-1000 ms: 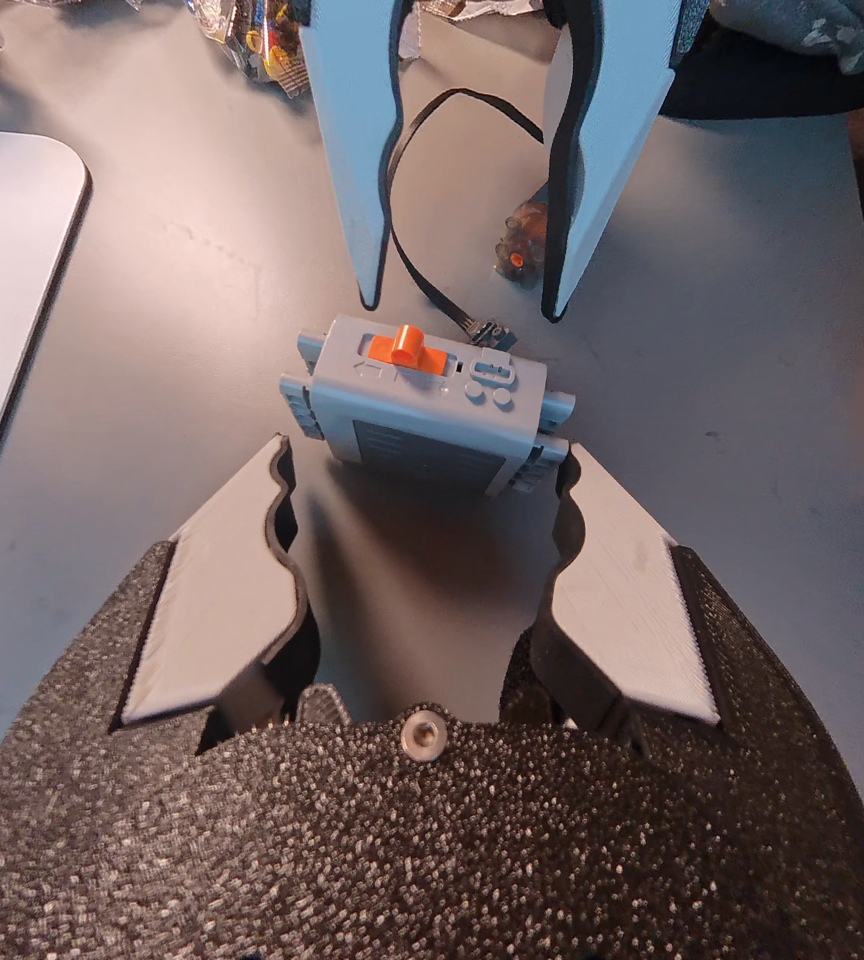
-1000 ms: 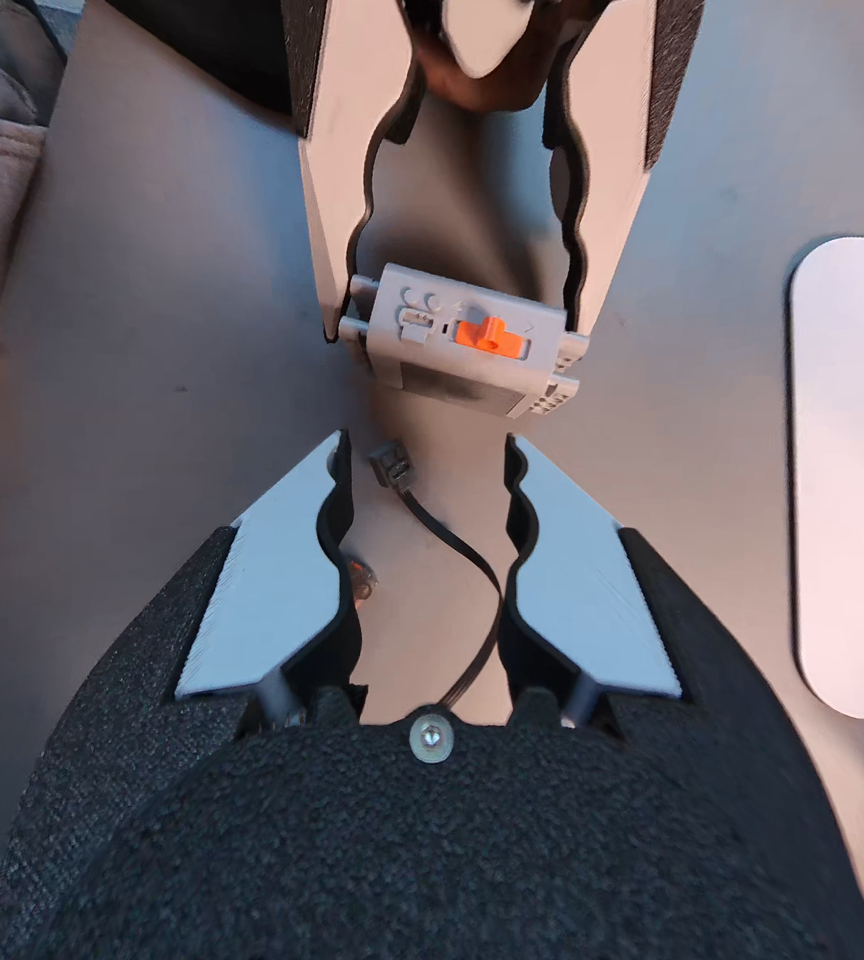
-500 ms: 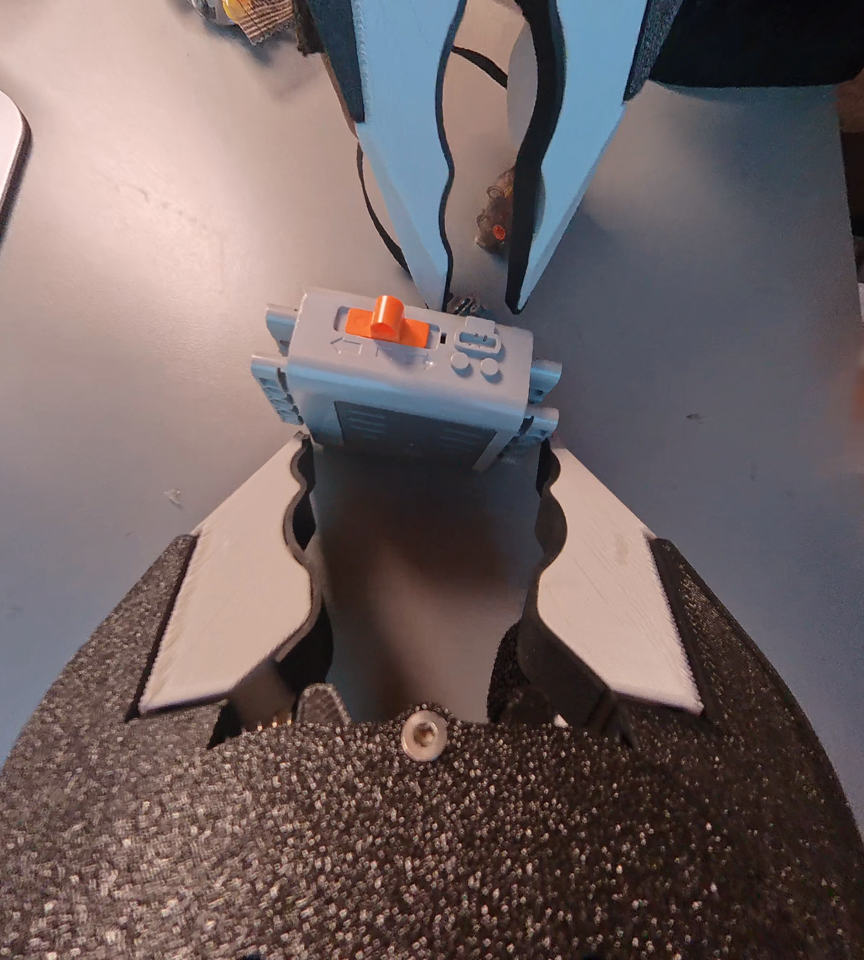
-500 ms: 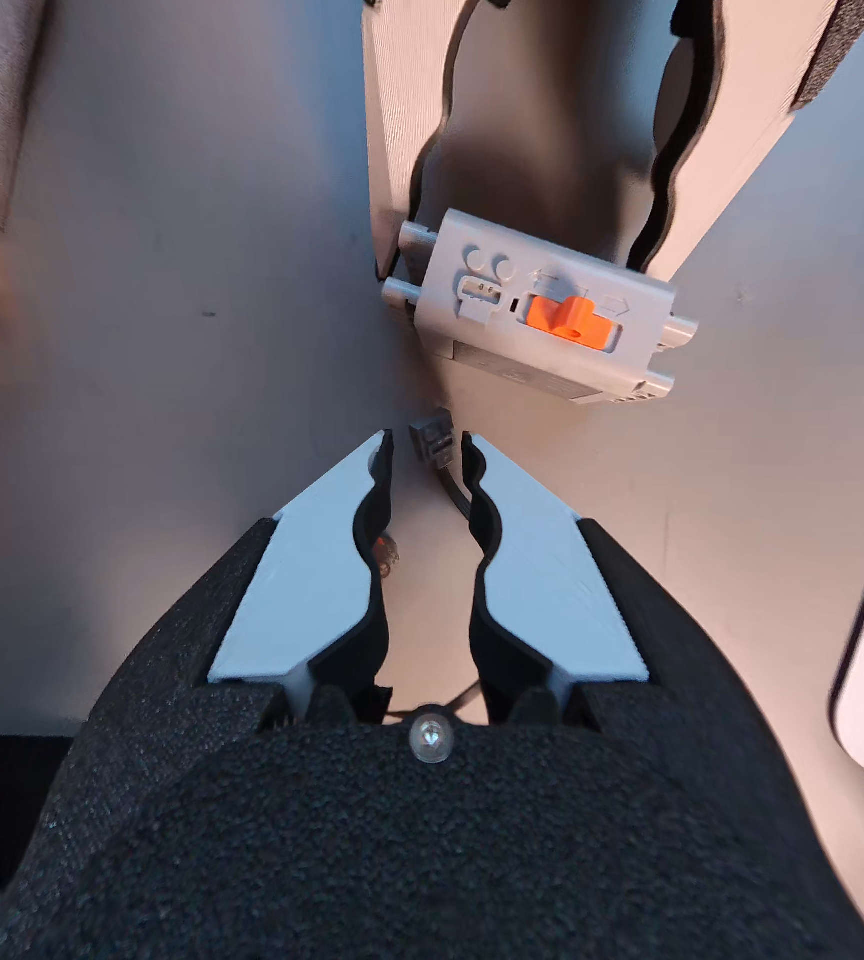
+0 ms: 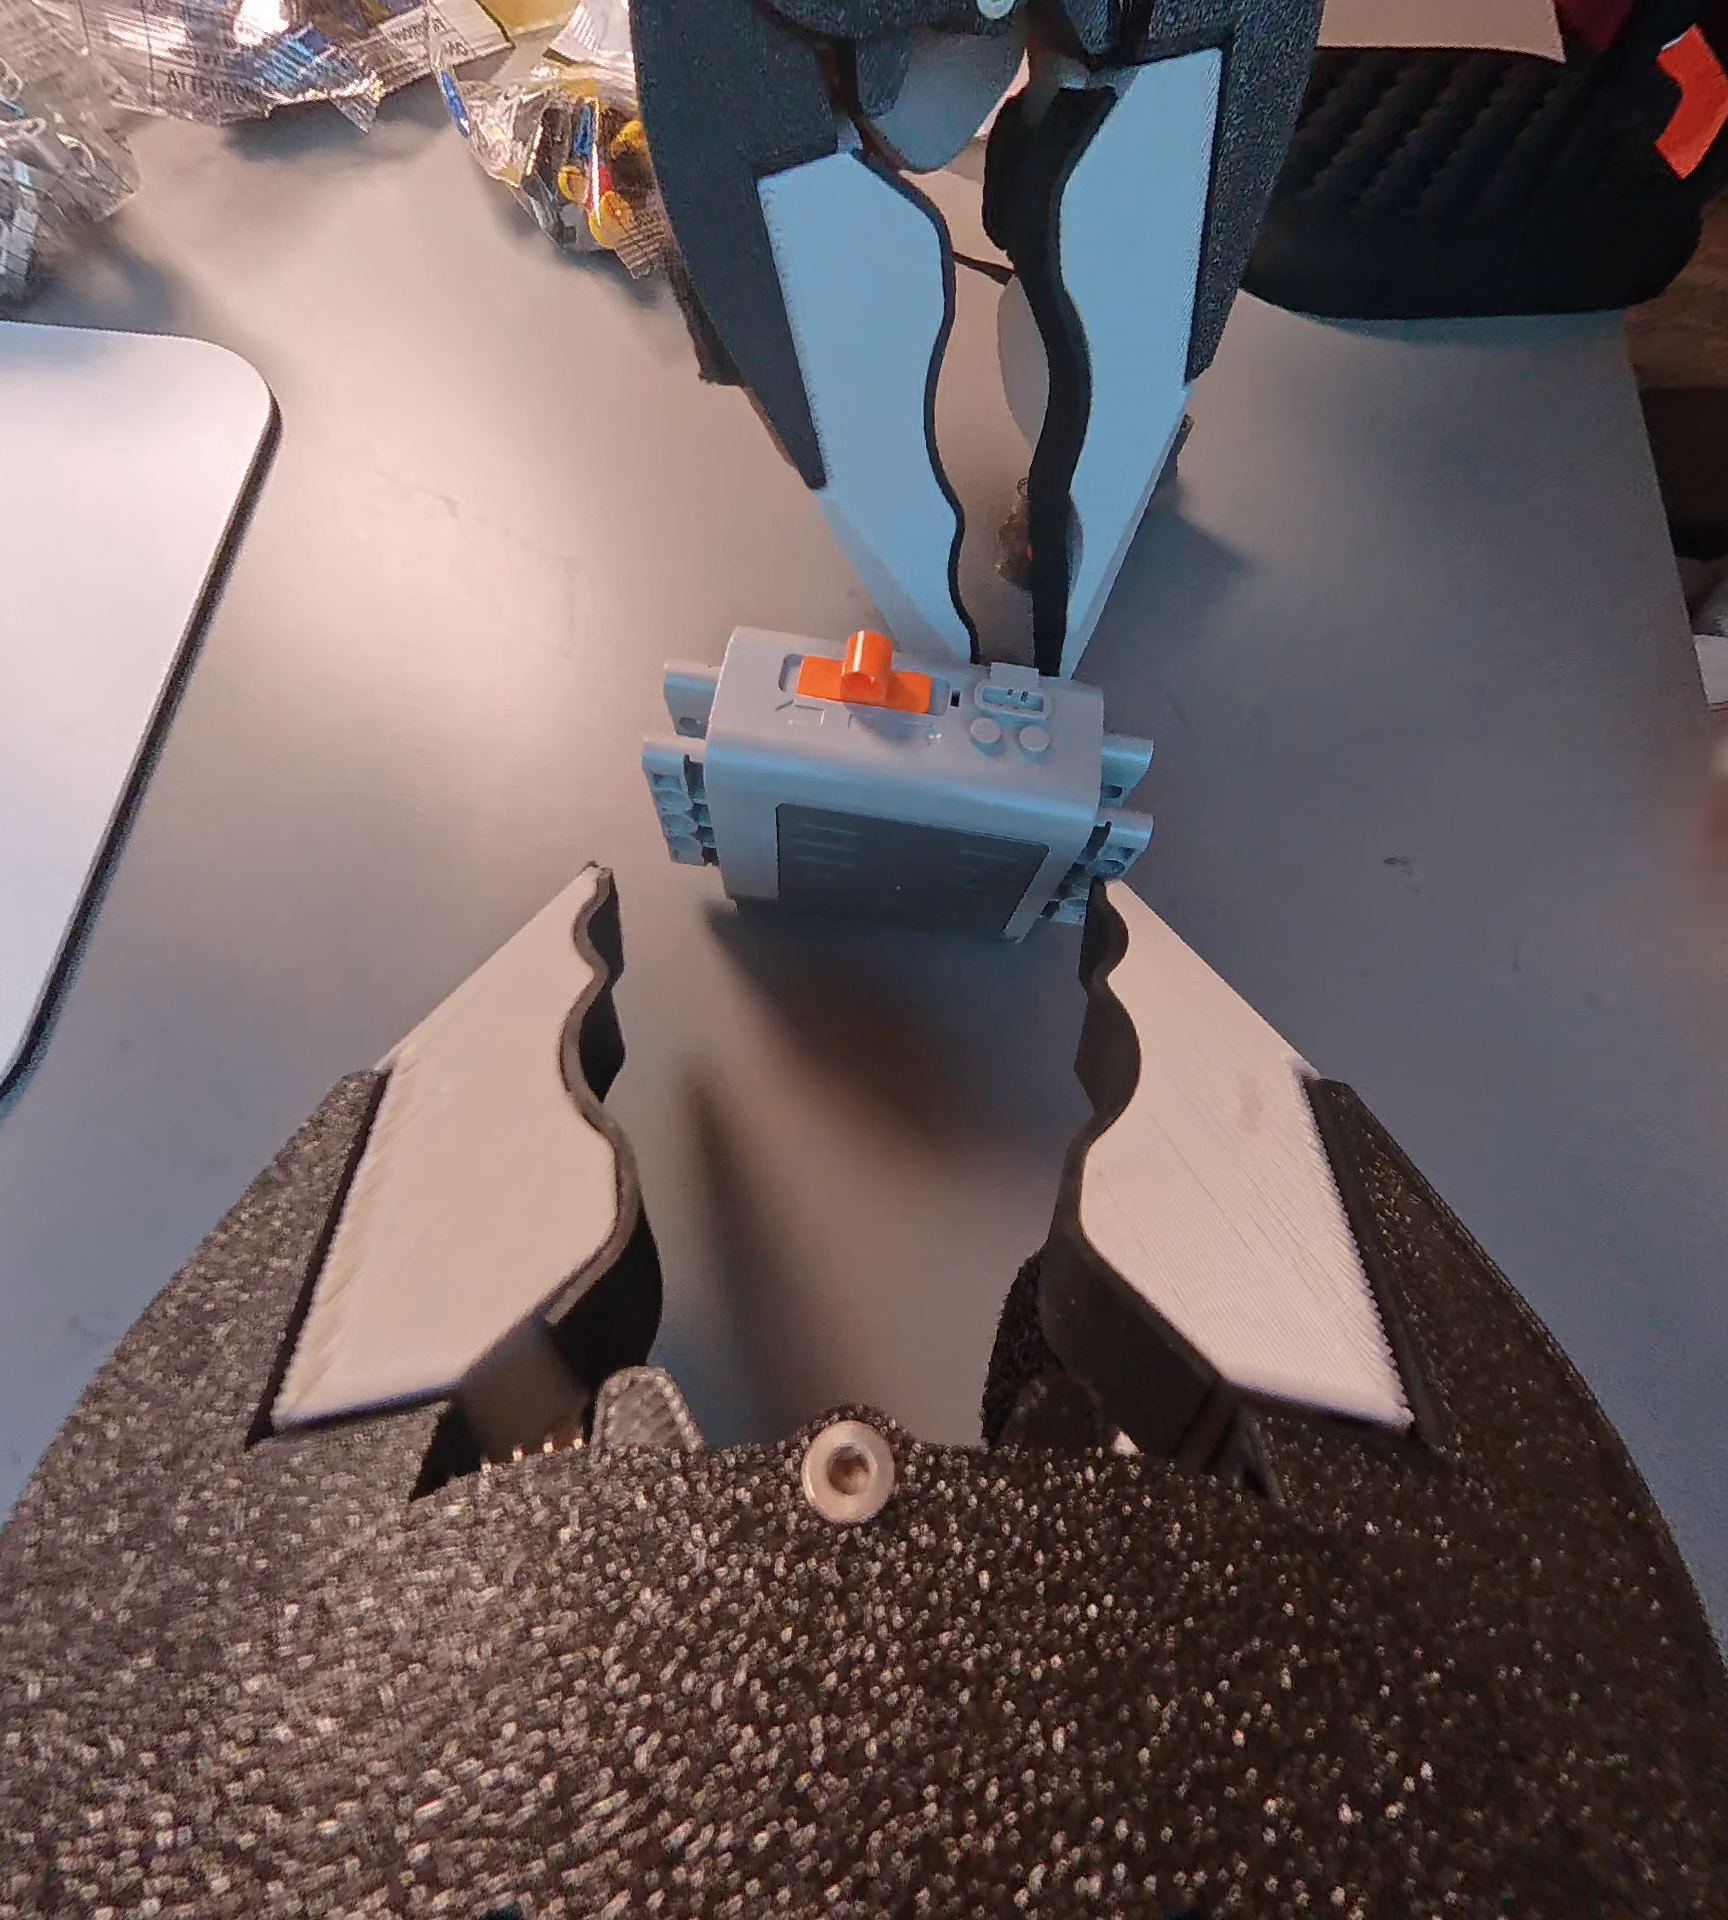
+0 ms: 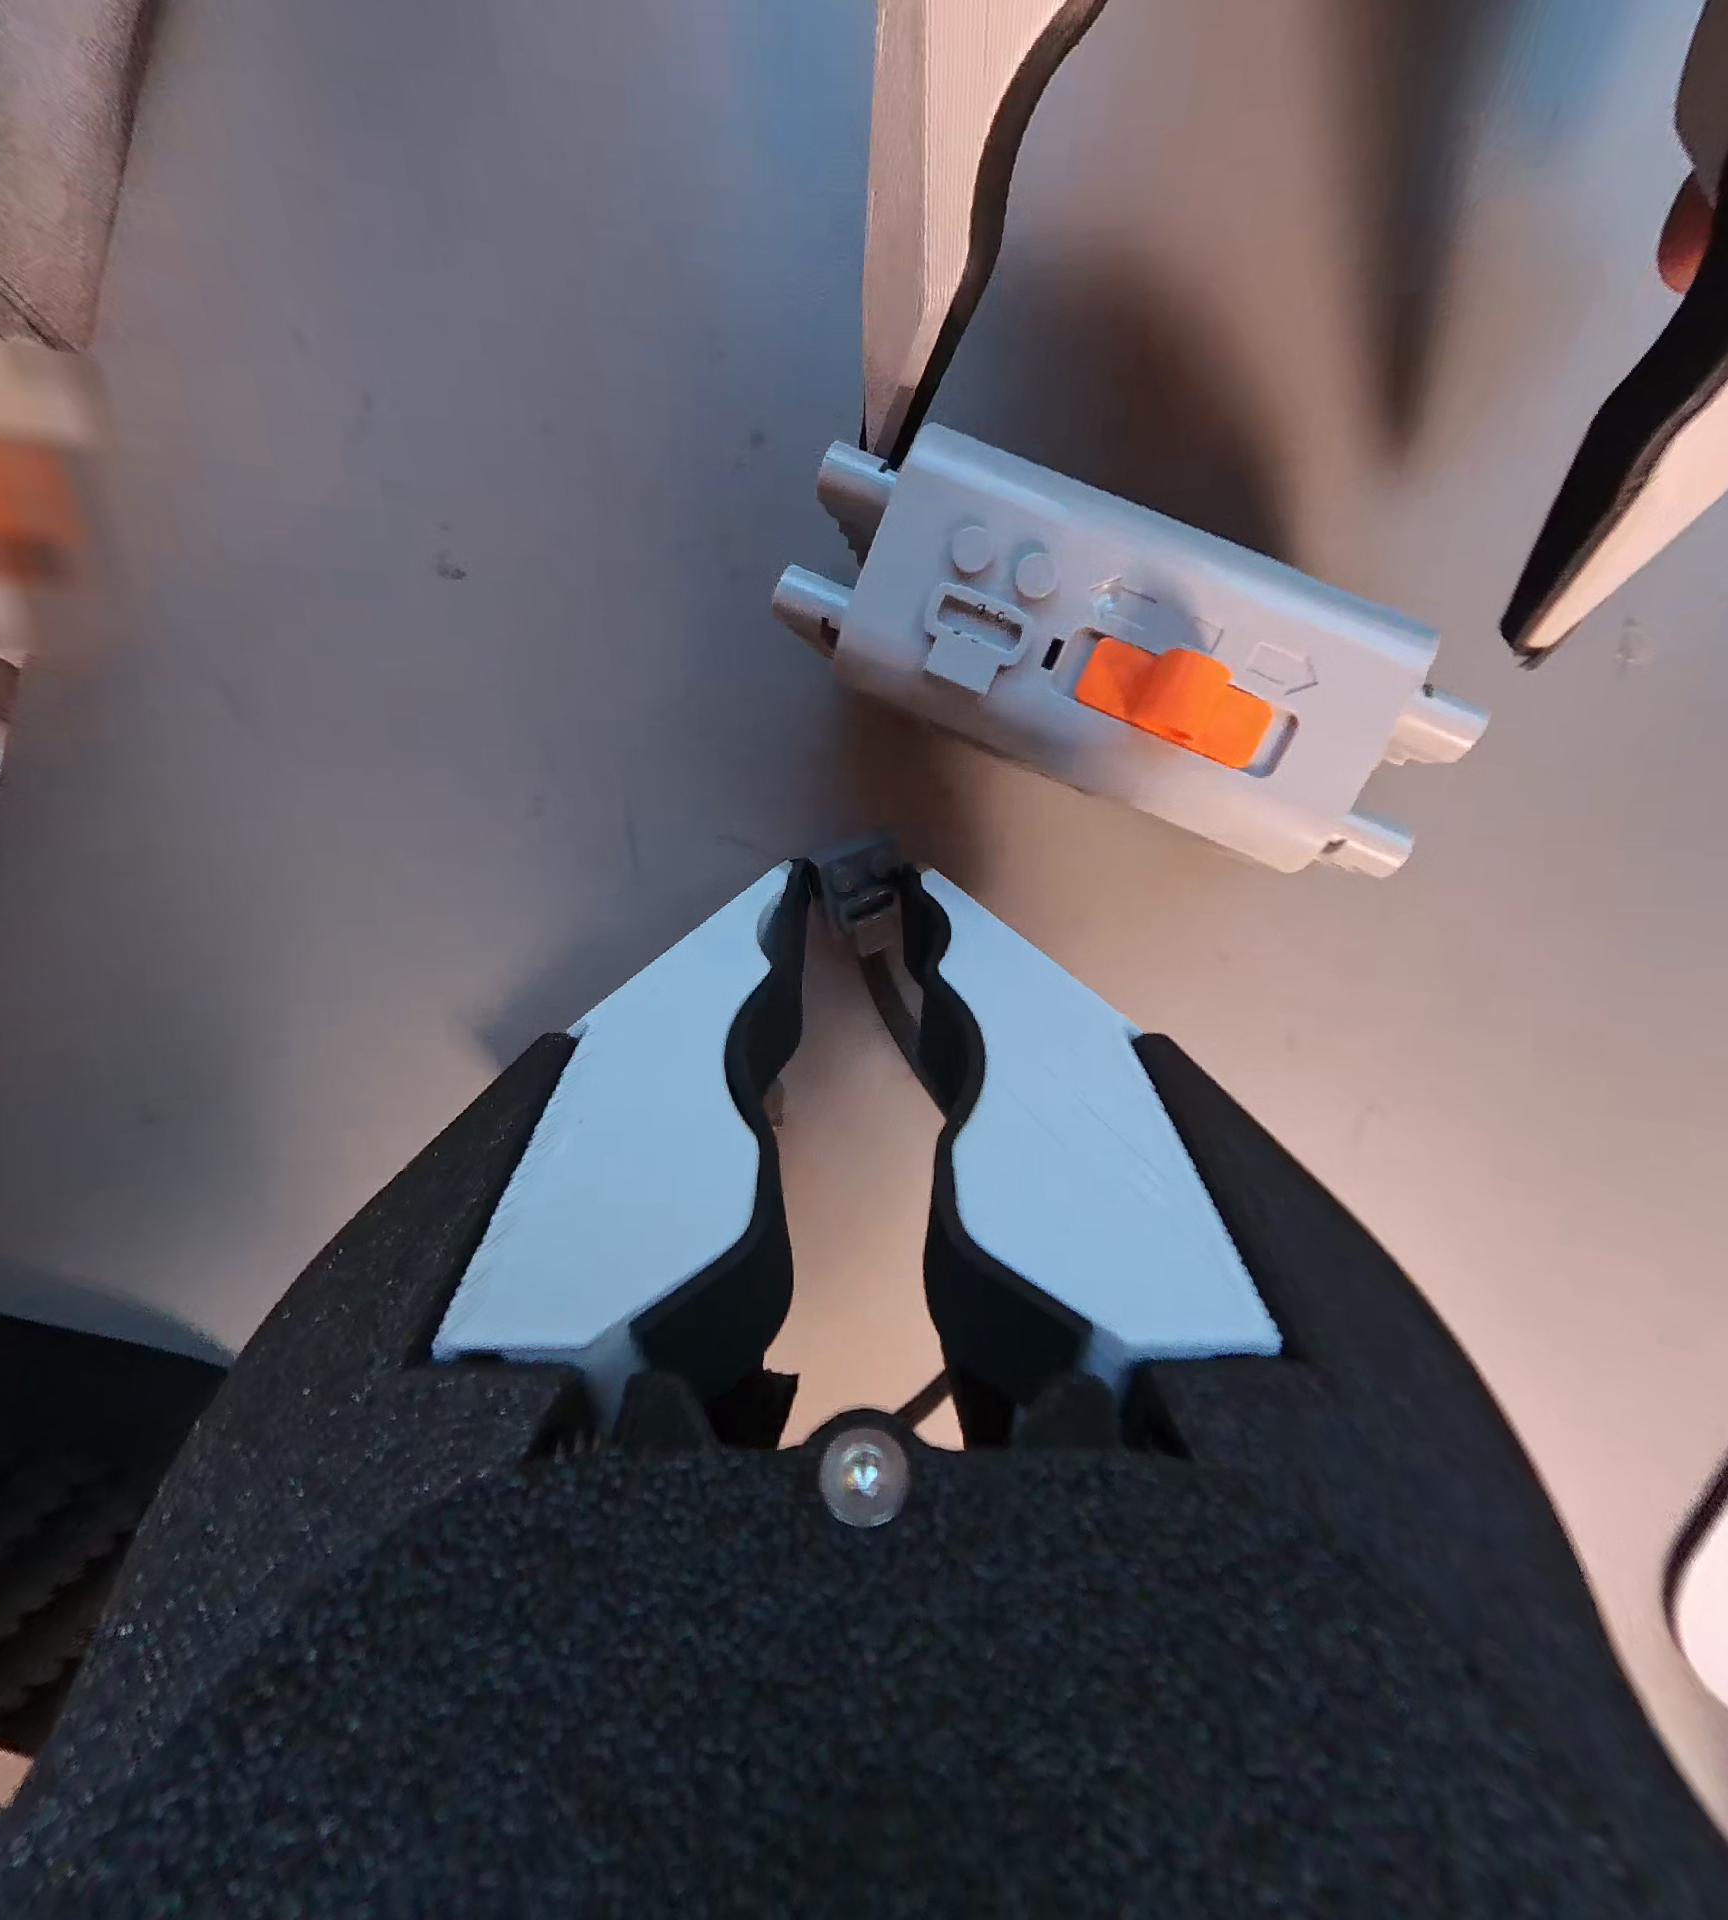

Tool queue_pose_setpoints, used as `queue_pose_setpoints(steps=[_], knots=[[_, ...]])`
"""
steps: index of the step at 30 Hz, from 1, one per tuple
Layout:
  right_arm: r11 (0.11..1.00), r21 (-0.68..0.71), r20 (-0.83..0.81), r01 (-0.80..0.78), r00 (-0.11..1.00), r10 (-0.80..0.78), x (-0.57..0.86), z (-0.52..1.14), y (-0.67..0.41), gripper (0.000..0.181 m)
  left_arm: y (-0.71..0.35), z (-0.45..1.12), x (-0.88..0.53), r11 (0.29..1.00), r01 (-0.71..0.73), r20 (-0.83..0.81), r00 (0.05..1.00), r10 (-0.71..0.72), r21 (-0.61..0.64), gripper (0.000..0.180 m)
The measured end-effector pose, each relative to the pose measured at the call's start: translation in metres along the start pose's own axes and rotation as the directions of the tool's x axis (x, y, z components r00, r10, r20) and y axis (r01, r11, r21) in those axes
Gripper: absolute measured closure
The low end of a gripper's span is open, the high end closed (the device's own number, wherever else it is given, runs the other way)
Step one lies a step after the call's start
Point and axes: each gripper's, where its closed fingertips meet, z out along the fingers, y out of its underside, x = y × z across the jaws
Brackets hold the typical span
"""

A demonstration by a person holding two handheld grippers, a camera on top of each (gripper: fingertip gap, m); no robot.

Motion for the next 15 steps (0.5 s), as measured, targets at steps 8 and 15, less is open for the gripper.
queue_pose_setpoints(steps=[8,15], knots=[[0.998,0.053,-0.212,0.033,0.977,-0.021,0.002,-0.005,-0.007,0.164,-0.002,0.000,0.000,1.000,-0.015,0.006,1.000,0.015,0.010,0.091],[0.967,0.242,-0.576,0.084,0.814,0.074,0.014,-0.069,-0.024,0.165,-0.034,-0.031,0.000,0.981,0.050,-0.022,0.999,-0.047,0.186,0.102]])
